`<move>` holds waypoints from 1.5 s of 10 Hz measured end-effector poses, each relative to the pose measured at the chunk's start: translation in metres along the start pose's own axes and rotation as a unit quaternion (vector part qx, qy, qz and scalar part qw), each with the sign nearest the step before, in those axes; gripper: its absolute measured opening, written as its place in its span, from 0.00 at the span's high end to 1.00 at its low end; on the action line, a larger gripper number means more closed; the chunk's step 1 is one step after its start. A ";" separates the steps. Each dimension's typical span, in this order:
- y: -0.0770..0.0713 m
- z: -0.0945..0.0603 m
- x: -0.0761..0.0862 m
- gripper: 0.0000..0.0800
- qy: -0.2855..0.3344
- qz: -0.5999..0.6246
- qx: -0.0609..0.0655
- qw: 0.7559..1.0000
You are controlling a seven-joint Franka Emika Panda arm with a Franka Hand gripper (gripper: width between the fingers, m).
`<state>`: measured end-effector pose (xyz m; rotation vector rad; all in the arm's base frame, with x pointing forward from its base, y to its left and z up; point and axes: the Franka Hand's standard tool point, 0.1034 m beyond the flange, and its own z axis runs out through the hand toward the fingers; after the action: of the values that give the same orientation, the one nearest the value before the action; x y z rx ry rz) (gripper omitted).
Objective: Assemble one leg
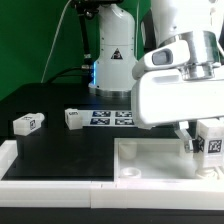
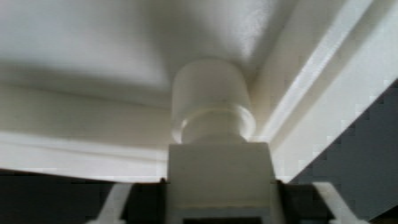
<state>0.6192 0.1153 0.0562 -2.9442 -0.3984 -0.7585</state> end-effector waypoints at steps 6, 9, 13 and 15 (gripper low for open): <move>0.005 0.003 -0.005 0.54 -0.003 -0.004 -0.002 1.000; 0.005 0.003 -0.005 0.21 -0.003 -0.004 -0.002 1.000; 0.006 -0.009 0.003 0.19 -0.009 -0.004 -0.002 1.000; 0.010 -0.025 0.014 0.19 -0.018 -0.005 0.000 1.000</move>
Offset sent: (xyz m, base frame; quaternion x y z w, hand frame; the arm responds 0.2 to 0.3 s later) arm -0.0066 -0.0061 -0.0141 0.0096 -0.0051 -0.0157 0.9998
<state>0.6224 0.1053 0.0847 -2.9620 -0.4168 -0.7075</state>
